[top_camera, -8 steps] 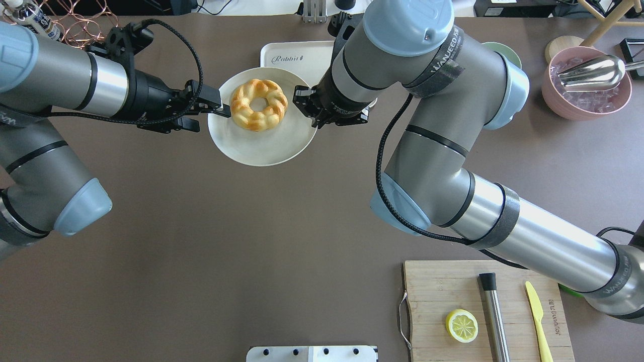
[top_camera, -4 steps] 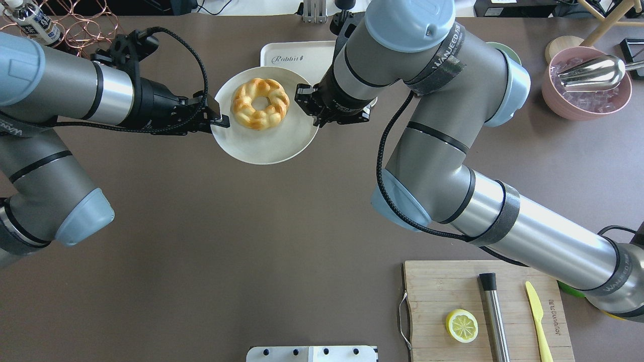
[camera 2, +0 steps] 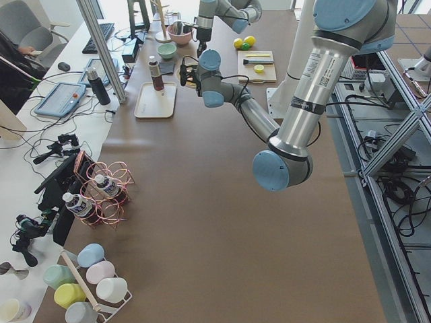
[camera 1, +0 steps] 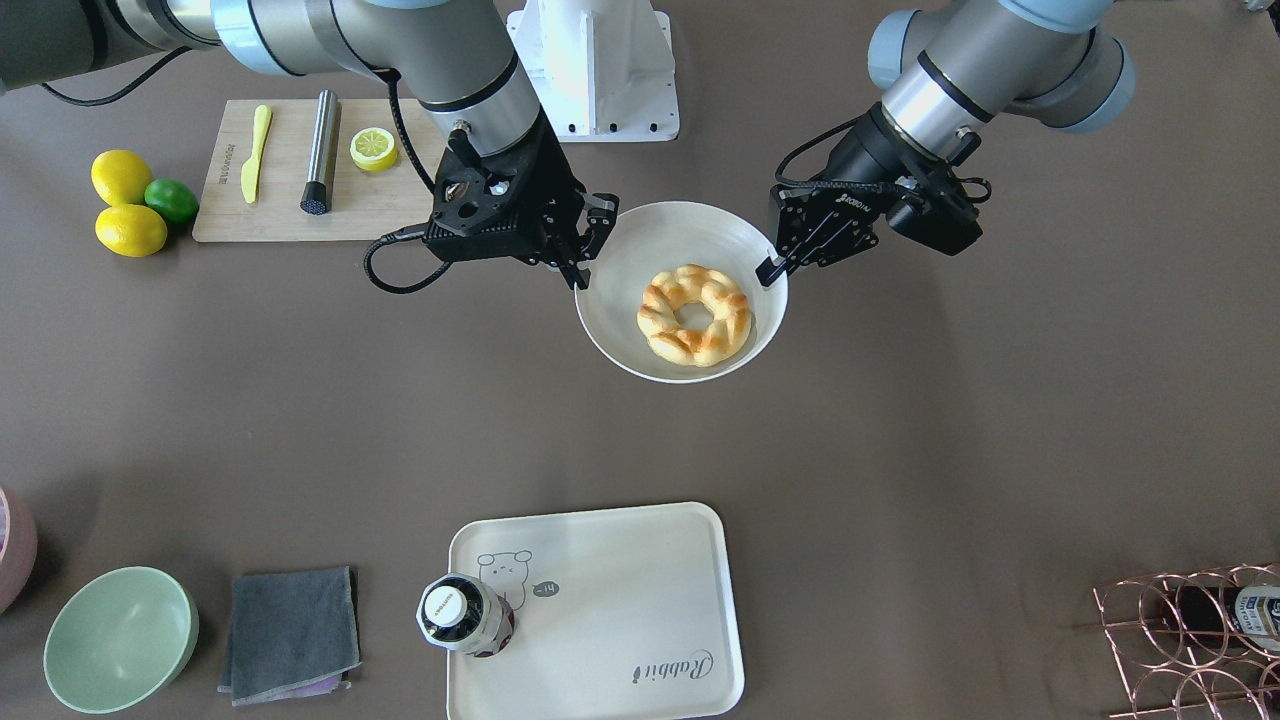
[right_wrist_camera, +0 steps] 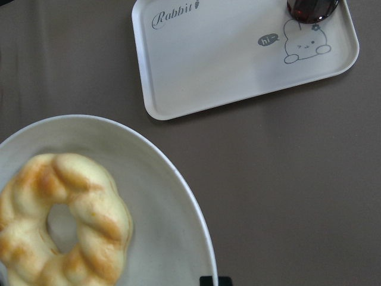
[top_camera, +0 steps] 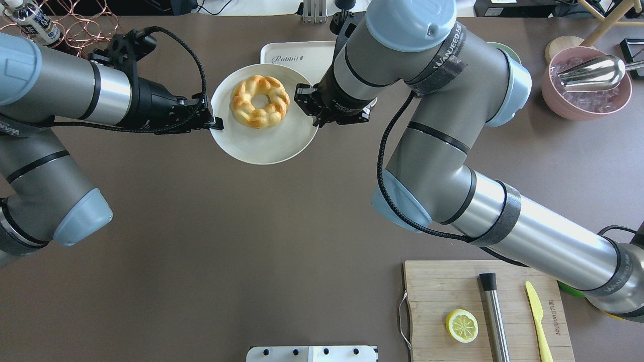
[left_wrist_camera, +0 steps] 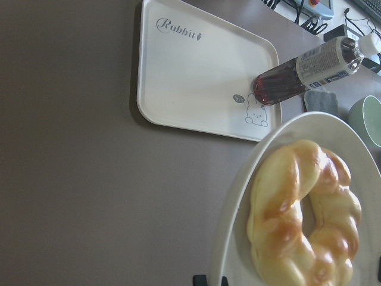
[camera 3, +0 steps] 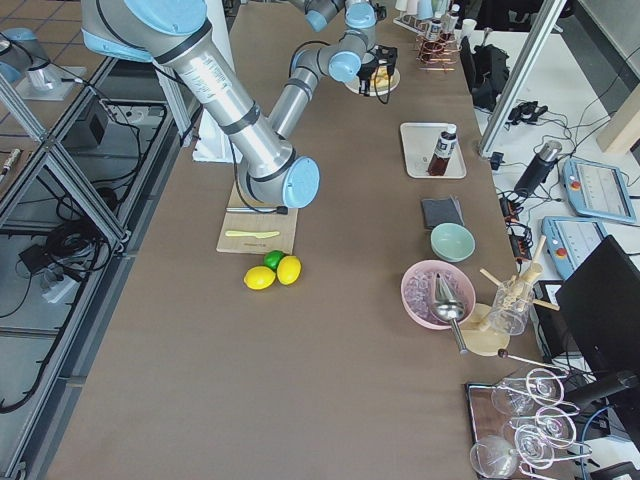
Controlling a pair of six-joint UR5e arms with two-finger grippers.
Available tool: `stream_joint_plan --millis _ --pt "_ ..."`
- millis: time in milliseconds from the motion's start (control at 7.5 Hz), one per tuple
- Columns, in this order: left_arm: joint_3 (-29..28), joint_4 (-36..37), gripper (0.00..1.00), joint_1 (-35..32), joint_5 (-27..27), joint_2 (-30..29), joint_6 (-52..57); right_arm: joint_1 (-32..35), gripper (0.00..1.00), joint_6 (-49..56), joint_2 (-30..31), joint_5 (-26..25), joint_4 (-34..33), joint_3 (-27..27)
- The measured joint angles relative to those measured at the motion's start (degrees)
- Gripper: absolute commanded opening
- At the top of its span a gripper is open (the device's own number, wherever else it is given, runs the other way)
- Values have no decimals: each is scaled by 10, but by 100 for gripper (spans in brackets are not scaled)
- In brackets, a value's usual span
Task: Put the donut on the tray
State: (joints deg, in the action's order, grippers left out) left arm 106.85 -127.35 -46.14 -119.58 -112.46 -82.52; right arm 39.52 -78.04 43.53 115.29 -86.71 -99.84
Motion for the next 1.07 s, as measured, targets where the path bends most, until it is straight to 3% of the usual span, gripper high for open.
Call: stream_joint_plan --millis 133,267,667,1067 --pt "0 0 0 0 0 0 0 0 0 -4 0 3 1 0" --pt "0 0 0 0 0 -1 1 0 97 -7 -1 6 1 -1" --pt "0 2 0 -1 -3 -1 2 4 100 -17 -1 17 1 -1" --pt "11 63 0 -3 -21 -13 2 22 100 -27 -2 34 1 -1"
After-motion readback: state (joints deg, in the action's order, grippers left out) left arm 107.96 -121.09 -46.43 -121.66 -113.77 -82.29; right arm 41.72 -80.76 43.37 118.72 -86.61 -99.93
